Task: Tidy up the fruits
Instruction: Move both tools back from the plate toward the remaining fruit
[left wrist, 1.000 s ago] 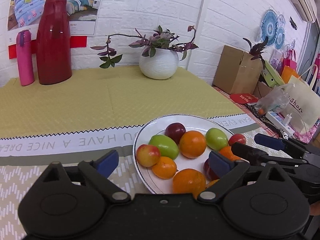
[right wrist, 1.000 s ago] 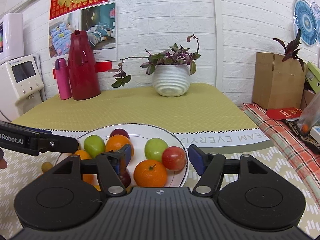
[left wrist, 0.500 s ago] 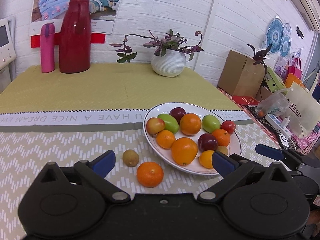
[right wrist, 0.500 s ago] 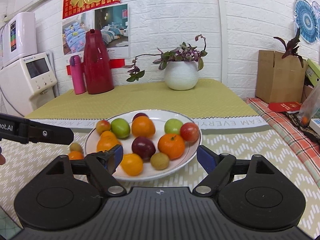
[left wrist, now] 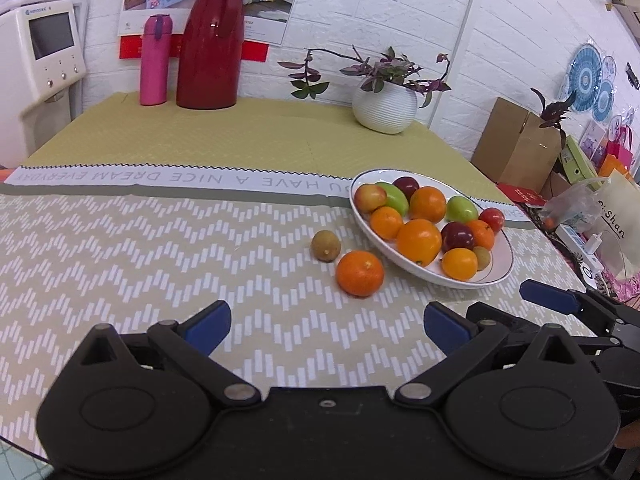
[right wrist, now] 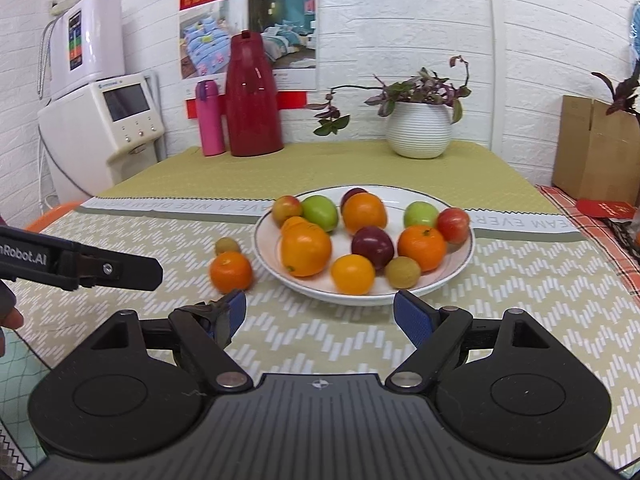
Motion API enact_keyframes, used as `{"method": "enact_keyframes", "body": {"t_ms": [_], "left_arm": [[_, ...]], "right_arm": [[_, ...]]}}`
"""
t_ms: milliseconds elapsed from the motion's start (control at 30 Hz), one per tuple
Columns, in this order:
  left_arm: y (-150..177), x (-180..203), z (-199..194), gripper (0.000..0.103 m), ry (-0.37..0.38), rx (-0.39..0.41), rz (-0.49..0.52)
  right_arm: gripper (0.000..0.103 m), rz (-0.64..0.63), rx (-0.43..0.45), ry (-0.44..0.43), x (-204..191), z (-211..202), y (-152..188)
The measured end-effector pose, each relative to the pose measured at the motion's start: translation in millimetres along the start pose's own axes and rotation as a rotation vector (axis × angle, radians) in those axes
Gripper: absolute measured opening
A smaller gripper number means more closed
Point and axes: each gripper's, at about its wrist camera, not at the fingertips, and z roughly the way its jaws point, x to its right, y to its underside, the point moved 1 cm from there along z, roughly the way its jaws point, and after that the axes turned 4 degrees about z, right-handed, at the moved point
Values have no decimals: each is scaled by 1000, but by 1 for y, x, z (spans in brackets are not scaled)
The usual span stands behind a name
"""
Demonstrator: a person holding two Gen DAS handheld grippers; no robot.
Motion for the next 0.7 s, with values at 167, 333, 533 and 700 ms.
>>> {"method": "enact_keyframes", "body": {"t_ms": [167,333,533,700], "left_arm": [[5,-14,-1,103,-19,-7,-26],[6,-24,6,103,-37,-26,-16],[3,-35,12,103,-34,-31,-14],[0,-43,12,103,-37,-26,-10]], "right_arm": [[103,-23,-15,-36,-15,1,1],[103,-31,-57,-58,-30,10,5],[103,-47,-110,-72,-47,28,7],[103,-49,-118,-54,-55,44,2]]}}
